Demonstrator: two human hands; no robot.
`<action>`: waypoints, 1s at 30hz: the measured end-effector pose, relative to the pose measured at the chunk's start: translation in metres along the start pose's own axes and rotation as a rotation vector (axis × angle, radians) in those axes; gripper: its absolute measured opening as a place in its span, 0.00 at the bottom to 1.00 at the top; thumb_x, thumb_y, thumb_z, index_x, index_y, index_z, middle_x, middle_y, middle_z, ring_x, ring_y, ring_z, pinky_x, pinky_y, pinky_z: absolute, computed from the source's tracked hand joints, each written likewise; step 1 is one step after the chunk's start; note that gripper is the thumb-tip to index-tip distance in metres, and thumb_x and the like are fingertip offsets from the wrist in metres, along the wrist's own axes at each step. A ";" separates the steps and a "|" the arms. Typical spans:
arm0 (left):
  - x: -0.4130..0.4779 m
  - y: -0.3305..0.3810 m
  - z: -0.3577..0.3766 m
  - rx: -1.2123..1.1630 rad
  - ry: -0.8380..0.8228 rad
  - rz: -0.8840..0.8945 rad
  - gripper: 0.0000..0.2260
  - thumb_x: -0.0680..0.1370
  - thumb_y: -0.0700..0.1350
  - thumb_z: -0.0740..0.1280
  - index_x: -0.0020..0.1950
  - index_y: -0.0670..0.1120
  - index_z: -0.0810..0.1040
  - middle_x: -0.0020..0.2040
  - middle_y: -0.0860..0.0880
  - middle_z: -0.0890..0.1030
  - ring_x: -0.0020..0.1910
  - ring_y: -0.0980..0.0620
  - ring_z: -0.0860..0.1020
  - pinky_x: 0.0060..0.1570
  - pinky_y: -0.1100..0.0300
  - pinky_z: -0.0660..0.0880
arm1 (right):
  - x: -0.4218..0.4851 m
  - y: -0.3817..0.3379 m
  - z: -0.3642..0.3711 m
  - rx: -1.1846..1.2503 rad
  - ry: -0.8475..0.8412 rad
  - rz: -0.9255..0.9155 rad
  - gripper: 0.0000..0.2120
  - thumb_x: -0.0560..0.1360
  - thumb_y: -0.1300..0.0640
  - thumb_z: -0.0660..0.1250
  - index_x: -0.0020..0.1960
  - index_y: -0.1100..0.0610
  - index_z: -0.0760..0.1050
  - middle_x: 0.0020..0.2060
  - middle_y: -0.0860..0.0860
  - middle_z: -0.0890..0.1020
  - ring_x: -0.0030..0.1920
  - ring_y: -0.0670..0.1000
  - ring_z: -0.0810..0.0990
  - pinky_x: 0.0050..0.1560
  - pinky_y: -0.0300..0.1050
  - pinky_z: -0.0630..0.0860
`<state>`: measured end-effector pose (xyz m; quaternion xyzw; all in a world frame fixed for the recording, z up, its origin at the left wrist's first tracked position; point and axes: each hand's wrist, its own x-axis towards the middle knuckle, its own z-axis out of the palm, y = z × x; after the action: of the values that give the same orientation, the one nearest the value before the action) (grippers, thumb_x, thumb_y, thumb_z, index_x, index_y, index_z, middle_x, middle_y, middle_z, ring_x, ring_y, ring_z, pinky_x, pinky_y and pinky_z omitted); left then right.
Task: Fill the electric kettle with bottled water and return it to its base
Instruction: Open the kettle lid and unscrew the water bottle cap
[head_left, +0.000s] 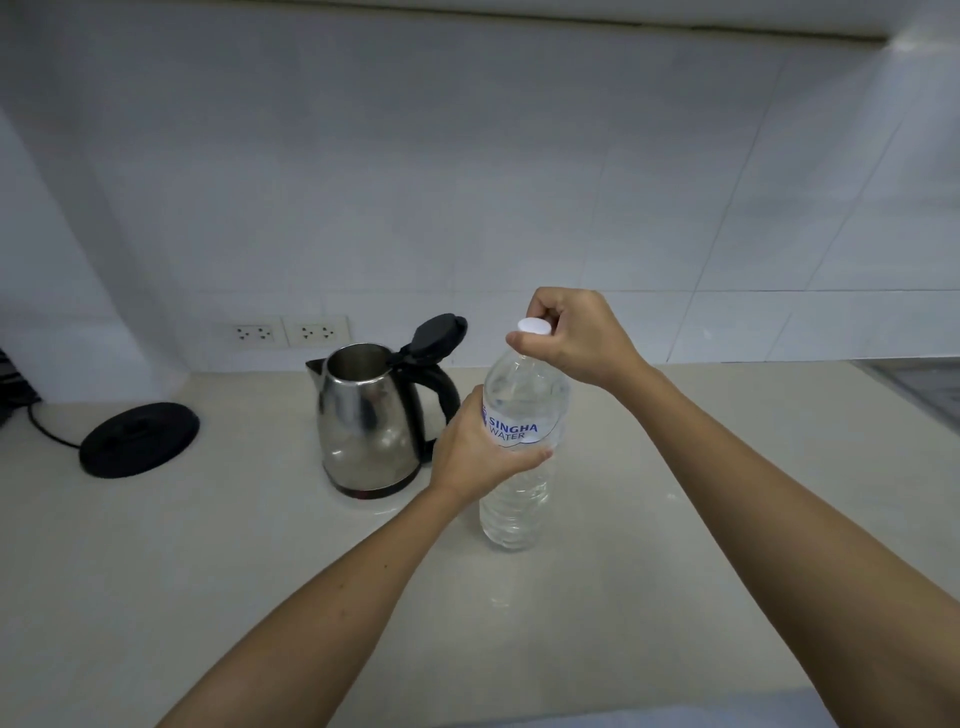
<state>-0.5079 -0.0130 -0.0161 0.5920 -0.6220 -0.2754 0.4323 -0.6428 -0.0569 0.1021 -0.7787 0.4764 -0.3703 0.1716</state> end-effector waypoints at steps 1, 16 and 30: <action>-0.007 -0.004 -0.011 0.001 -0.001 0.003 0.34 0.56 0.64 0.77 0.58 0.63 0.67 0.52 0.63 0.78 0.52 0.61 0.78 0.53 0.56 0.77 | -0.004 -0.010 0.007 0.002 -0.001 -0.003 0.13 0.67 0.53 0.74 0.37 0.62 0.74 0.29 0.50 0.76 0.30 0.47 0.72 0.33 0.43 0.69; -0.081 -0.084 -0.148 0.122 0.265 -0.081 0.36 0.57 0.63 0.77 0.61 0.55 0.69 0.53 0.58 0.76 0.51 0.55 0.77 0.48 0.57 0.76 | -0.019 -0.127 0.135 0.086 -0.166 -0.059 0.13 0.70 0.50 0.73 0.42 0.60 0.75 0.35 0.52 0.80 0.35 0.48 0.74 0.36 0.44 0.71; -0.088 -0.118 -0.167 -0.093 0.322 -0.160 0.42 0.59 0.62 0.77 0.69 0.56 0.64 0.61 0.57 0.72 0.60 0.55 0.74 0.56 0.56 0.76 | 0.012 -0.185 0.145 -0.281 -0.464 -0.048 0.16 0.71 0.41 0.69 0.47 0.54 0.73 0.38 0.48 0.80 0.38 0.49 0.80 0.37 0.42 0.73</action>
<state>-0.3115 0.0833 -0.0559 0.6554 -0.4823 -0.2390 0.5298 -0.4187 0.0106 0.1252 -0.8701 0.4524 -0.1160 0.1576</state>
